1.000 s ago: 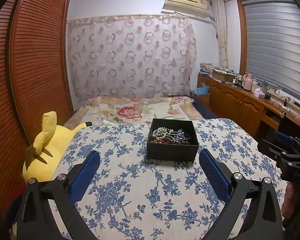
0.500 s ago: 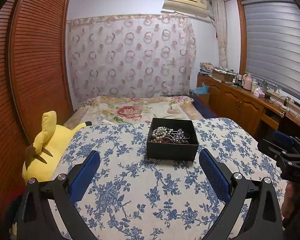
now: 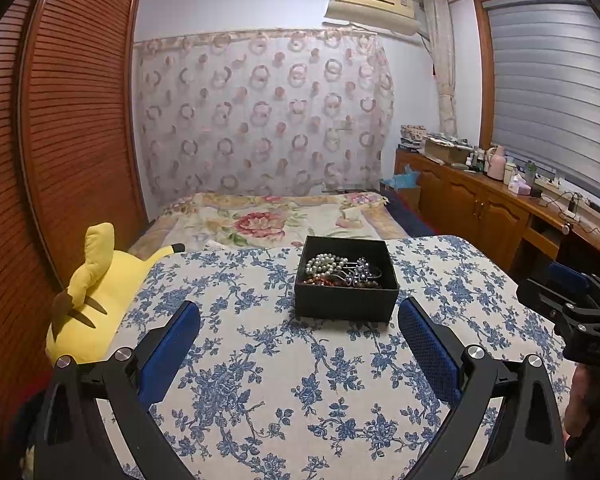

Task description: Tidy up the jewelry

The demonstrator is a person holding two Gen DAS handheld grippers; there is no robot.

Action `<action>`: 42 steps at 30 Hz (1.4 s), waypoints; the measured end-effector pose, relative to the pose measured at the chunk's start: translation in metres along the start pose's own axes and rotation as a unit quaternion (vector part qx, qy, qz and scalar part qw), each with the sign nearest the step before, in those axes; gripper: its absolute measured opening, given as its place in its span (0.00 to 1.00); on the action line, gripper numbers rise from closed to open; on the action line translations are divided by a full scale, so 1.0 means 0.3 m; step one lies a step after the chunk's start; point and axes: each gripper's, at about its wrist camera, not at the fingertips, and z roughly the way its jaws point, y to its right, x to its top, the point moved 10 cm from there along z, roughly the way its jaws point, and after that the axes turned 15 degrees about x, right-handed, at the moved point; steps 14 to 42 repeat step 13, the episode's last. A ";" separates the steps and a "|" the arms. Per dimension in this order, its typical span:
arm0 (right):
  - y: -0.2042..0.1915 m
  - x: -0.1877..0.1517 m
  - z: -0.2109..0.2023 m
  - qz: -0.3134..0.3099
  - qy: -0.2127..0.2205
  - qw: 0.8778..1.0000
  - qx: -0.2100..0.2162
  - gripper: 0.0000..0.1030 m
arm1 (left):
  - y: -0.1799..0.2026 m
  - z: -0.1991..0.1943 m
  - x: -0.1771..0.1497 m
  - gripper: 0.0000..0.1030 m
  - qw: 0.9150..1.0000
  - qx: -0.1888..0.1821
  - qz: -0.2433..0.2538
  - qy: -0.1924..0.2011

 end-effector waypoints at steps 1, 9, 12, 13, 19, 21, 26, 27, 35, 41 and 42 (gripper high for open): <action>0.000 0.000 0.000 0.000 0.000 1.000 0.000 0.98 | 0.001 0.001 -0.001 0.93 1.000 0.000 0.000 0.000; -0.002 -0.001 -0.001 -0.001 0.001 1.000 0.001 0.98 | -0.002 0.000 0.000 0.93 1.000 0.001 0.000 0.000; -0.007 0.000 -0.002 0.000 0.001 1.000 0.000 0.98 | -0.009 0.000 0.003 0.93 1.000 0.003 0.001 -0.001; -0.007 0.000 -0.002 0.000 0.001 1.000 0.000 0.98 | -0.009 0.000 0.002 0.93 1.000 0.004 0.001 -0.001; -0.007 0.000 -0.002 0.000 0.001 1.000 0.000 0.98 | -0.009 0.000 0.002 0.93 1.000 0.004 0.001 -0.001; -0.007 0.000 -0.002 0.000 0.001 1.000 0.000 0.98 | -0.009 0.000 0.002 0.93 1.000 0.004 0.001 -0.001; -0.007 0.000 -0.002 0.000 0.001 1.000 0.000 0.98 | -0.009 0.000 0.002 0.93 1.000 0.004 0.001 -0.001; -0.007 0.000 -0.002 0.000 0.001 1.000 0.000 0.98 | -0.009 0.000 0.002 0.93 1.000 0.004 0.001 -0.001; -0.007 0.000 -0.002 0.000 0.001 1.000 0.000 0.98 | -0.009 0.000 0.002 0.93 1.000 0.004 0.001 -0.001; -0.007 0.000 -0.002 0.000 0.001 1.000 0.000 0.98 | -0.009 0.000 0.002 0.93 1.000 0.004 0.001 -0.001; -0.007 0.000 -0.002 0.000 0.001 1.000 0.000 0.98 | -0.009 0.000 0.002 0.93 1.000 0.004 0.001 -0.001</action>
